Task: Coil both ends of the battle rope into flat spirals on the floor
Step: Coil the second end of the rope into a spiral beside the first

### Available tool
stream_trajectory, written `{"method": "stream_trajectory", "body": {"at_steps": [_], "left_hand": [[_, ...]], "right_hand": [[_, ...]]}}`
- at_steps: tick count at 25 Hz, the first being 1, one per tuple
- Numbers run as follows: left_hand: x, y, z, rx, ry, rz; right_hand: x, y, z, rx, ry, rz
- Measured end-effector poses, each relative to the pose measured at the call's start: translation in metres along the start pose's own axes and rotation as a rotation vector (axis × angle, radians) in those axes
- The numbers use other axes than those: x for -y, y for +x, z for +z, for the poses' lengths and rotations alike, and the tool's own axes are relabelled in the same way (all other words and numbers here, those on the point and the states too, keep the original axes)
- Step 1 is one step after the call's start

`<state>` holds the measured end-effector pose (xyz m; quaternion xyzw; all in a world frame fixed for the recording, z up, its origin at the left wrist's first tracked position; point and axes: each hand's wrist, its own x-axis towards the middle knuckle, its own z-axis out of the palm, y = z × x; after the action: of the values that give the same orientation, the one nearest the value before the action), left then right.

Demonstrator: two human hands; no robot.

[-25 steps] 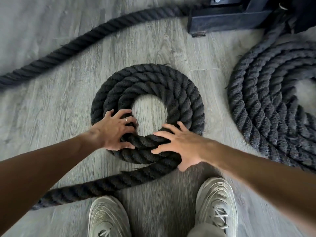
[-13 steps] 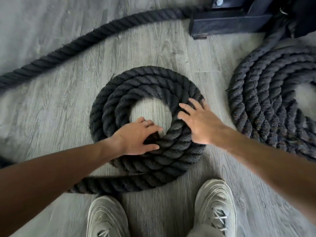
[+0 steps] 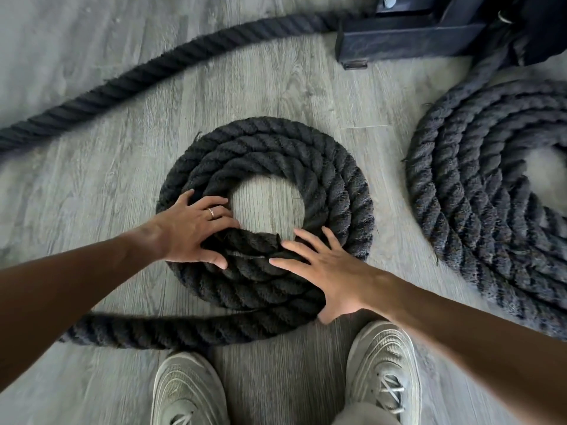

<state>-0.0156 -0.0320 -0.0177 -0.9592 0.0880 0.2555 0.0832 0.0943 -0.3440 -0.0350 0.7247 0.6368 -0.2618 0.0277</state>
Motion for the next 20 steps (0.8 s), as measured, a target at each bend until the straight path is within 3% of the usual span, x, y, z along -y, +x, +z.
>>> {"method": "stream_trajectory", "body": {"at_steps": [3,6,9,12,14,17,20], "left_hand": [[-0.016,-0.005,-0.004,0.001,-0.015,-0.06],[-0.061,-0.006,-0.003,-0.082,-0.12,-0.245],[-0.098,0.002,-0.003,-0.146,-0.189,-0.387],[-0.088,0.005,-0.005,-0.14,-0.248,-0.311],[-0.061,0.002,-0.011,-0.154,-0.294,-0.216],[-0.018,-0.002,-0.01,-0.202,-0.069,-0.177],[0.011,-0.008,0.003,-0.009,-0.14,-0.243]], "right_hand": [[-0.027,0.003,-0.014,0.051,-0.024,-0.046],[-0.066,0.005,-0.044,0.093,-0.157,-0.067],[-0.085,0.002,-0.062,-0.007,-0.283,0.084],[-0.078,0.001,-0.062,-0.103,-0.202,0.352],[-0.056,0.006,-0.062,-0.172,-0.043,0.437],[-0.004,0.014,-0.047,-0.256,0.147,0.255],[0.044,0.018,-0.016,-0.087,0.153,0.164]]}}
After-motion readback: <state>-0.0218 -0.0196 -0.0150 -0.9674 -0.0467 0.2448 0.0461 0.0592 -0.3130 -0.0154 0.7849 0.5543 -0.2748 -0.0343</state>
